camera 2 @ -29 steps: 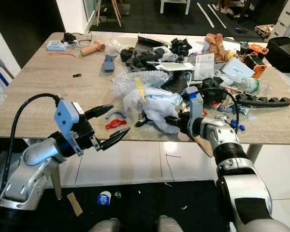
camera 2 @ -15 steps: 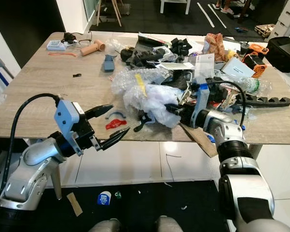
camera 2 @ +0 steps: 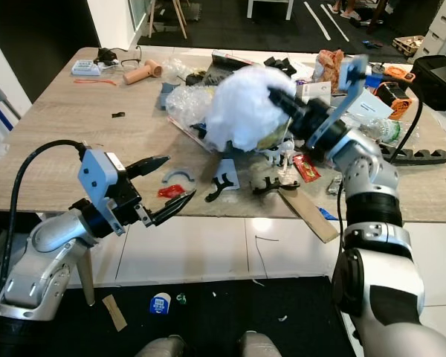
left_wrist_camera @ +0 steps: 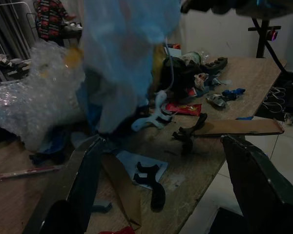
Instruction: Picking trash to rubbish bin
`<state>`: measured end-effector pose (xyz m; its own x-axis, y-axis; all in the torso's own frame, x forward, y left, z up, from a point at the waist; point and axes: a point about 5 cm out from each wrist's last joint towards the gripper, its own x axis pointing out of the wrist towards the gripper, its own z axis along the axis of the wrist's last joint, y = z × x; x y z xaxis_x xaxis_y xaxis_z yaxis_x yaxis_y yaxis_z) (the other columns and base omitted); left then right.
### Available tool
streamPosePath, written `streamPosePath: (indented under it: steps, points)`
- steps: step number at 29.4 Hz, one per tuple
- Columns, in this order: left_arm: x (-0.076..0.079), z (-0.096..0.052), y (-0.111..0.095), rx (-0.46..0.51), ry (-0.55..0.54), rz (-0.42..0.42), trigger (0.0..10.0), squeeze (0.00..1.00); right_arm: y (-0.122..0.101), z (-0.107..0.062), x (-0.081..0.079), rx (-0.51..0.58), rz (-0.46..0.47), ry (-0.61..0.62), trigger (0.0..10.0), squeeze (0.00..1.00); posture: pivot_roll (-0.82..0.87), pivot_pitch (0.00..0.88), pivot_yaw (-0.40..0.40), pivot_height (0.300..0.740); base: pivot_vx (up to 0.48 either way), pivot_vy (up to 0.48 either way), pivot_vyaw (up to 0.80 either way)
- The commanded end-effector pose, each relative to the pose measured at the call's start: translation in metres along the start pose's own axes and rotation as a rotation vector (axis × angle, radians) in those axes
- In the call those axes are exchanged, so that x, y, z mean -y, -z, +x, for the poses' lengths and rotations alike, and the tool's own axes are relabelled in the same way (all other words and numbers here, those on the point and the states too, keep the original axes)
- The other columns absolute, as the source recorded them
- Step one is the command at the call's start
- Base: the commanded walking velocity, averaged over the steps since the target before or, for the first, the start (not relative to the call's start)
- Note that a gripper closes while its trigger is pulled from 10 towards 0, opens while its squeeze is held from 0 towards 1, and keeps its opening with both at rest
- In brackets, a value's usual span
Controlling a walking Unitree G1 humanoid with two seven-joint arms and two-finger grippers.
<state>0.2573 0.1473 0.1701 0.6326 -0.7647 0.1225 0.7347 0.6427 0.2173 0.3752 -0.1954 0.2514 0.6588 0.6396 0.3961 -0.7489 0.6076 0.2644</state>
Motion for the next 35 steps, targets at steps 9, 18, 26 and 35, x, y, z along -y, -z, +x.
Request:
streamPosePath:
  steps: [9, 18, 26, 35]
  points:
    - [-0.003, 0.000, -0.002, 0.022, -0.020, 0.003, 10.0, 0.00, -0.039, 0.010, -0.018, 0.158, -0.022, -0.087, 0.0, 0.00, -0.04, 0.000, -0.053, 0.740, 0.000, 0.000, 0.00]
    - [-0.008, 0.002, -0.011, 0.075, -0.051, -0.008, 10.0, 0.00, -0.063, 0.015, -0.025, 0.249, -0.027, -0.094, 0.0, 0.00, -0.04, 0.000, -0.052, 0.740, 0.000, 0.000, 0.00]
    - [-0.007, 0.004, -0.011, 0.081, -0.050, -0.012, 10.0, 0.00, -0.056, 0.016, -0.018, 0.212, -0.082, -0.012, 0.0, 0.00, -0.04, 0.000, -0.052, 0.740, 0.000, 0.000, 0.00]
    - [-0.008, 0.003, -0.015, 0.107, -0.057, -0.035, 10.0, 0.00, -0.058, 0.019, -0.026, 0.240, -0.032, -0.063, 0.0, 0.00, -0.04, 0.000, -0.053, 0.740, 0.000, 0.000, 0.00]
